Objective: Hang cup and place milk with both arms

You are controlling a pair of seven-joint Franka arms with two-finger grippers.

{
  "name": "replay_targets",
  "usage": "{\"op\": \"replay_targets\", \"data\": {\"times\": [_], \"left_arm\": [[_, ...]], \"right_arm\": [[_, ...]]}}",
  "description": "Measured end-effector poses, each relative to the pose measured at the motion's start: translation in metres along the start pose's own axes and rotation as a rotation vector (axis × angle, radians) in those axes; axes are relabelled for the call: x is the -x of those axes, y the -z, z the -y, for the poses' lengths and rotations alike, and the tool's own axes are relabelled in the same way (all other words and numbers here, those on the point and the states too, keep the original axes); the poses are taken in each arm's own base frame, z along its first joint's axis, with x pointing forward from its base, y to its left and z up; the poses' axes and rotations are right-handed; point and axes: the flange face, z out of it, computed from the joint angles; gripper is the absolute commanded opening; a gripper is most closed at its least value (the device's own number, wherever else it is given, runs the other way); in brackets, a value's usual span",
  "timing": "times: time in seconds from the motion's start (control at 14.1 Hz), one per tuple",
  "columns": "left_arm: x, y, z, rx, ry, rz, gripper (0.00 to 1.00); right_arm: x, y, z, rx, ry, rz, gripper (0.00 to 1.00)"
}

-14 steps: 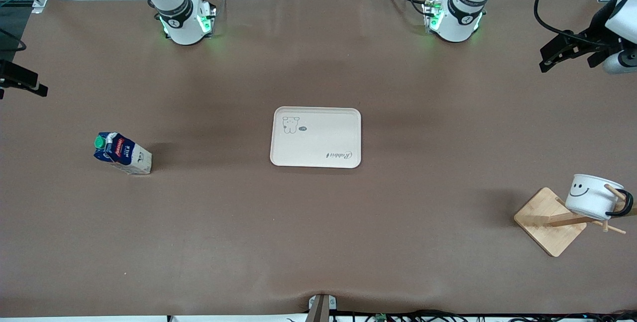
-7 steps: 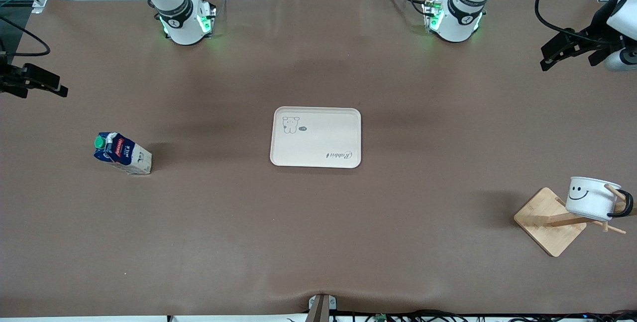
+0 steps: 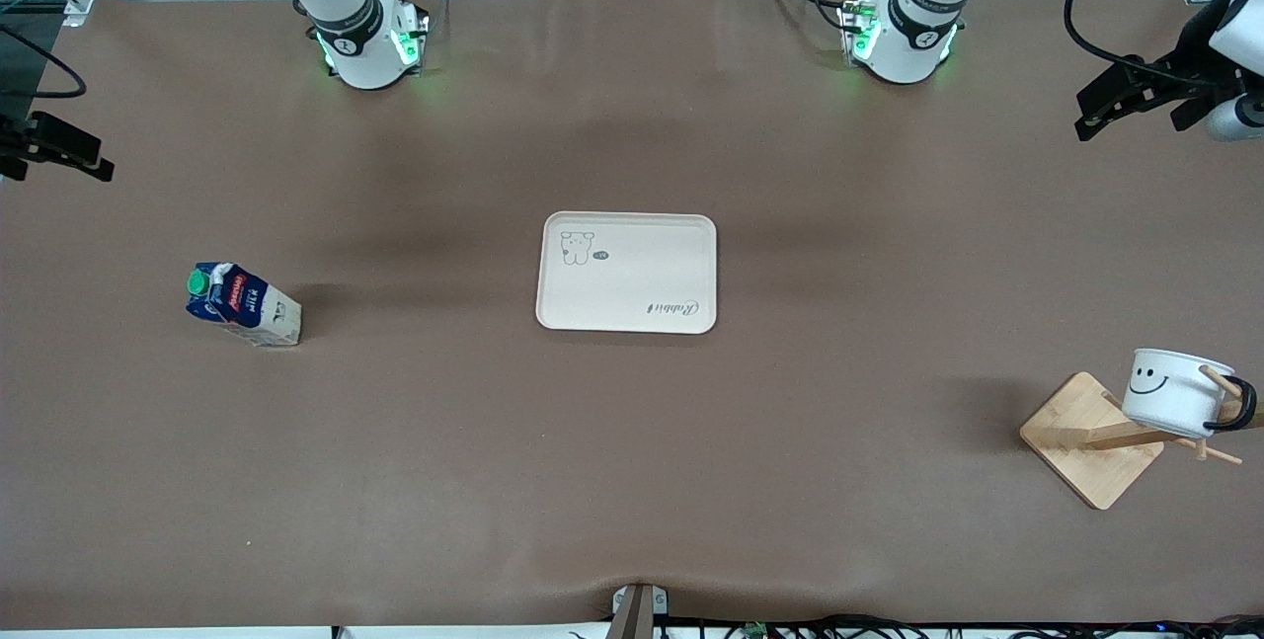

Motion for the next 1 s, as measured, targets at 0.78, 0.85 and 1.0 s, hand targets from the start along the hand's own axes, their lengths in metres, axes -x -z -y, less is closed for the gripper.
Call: {"op": "replay_targets", "data": {"times": [0.78, 0.85, 1.0], "left_arm": [[-0.0042, 0.0002, -0.0006, 0.001, 0.0, -0.003, 1.0], [-0.0042, 0.001, -0.0005, 0.001, 0.0, -0.005, 1.0], [-0.0043, 0.0009, -0.0003, 0.001, 0.001, -0.005, 1.0]], "right_arm": [[0.0045, 0.0057, 0.0069, 0.002, 0.005, 0.008, 1.0], [0.0045, 0.0062, 0.0071, 0.003, 0.005, 0.007, 1.0], [0.0045, 0.0074, 0.0072, 0.003, 0.005, 0.004, 1.0]]}}
